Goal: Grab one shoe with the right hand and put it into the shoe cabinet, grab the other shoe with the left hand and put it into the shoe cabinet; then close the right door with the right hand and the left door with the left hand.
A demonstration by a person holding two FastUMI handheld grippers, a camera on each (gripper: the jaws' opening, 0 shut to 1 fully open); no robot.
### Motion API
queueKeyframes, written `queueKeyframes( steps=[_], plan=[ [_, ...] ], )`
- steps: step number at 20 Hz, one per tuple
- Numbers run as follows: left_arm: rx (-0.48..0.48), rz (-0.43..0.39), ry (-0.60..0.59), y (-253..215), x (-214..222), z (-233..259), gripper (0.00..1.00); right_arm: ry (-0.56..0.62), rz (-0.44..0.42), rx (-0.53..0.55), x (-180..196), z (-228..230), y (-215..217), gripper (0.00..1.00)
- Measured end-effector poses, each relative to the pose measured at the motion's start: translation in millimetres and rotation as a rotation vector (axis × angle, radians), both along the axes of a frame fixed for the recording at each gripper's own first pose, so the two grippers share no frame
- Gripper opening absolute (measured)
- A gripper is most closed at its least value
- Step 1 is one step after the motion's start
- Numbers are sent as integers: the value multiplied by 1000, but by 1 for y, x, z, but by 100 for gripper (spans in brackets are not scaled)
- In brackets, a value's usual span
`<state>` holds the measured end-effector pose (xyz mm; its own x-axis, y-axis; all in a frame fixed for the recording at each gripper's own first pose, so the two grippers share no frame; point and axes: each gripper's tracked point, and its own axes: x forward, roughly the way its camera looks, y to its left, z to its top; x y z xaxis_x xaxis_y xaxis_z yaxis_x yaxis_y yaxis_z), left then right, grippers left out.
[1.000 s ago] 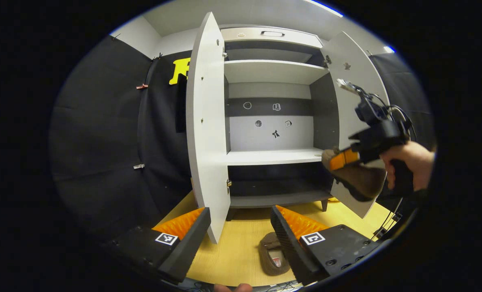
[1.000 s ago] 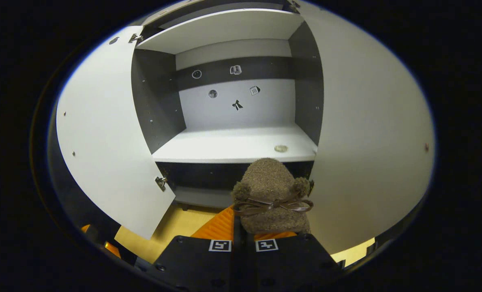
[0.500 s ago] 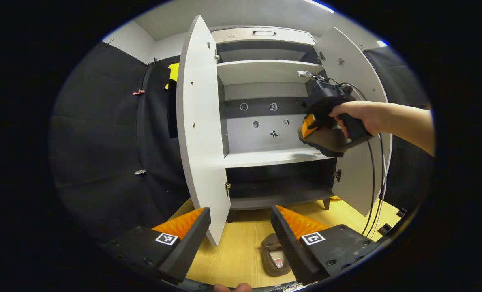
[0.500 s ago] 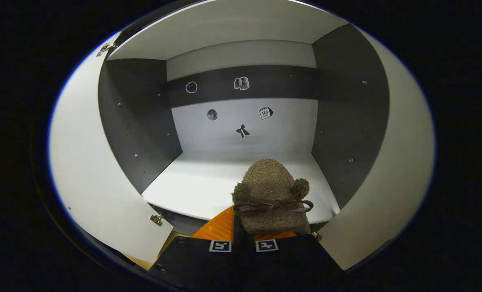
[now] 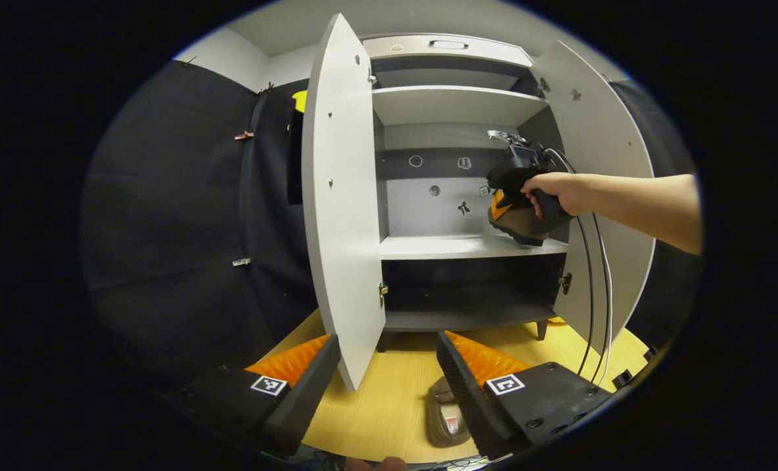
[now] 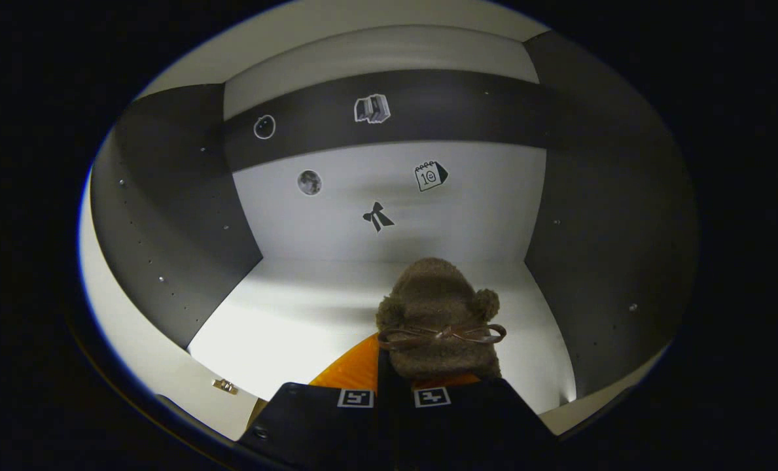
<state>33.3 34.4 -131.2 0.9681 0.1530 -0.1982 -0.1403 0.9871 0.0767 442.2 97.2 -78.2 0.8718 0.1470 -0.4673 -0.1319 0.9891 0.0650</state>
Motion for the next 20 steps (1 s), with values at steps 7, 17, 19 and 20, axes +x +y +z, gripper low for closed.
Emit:
queueKeyframes(
  steps=[7, 17, 19, 20],
  plan=[
    [-14, 61, 23, 4, -1, -5, 95, 34, -45, -7, 43, -24, 3, 8],
    [-46, 55, 29, -7, 0, -5, 95, 8, -12, -41, 9, -10, 12, 64],
    [-61, 40, 30, -10, 0, -6, 95, -11, 6, -12, -5, 1, 14, 82],
    [-66, 34, 33, -11, 0, -7, 95, -29, 10, -1, -13, 9, 14, 94]
  ],
)
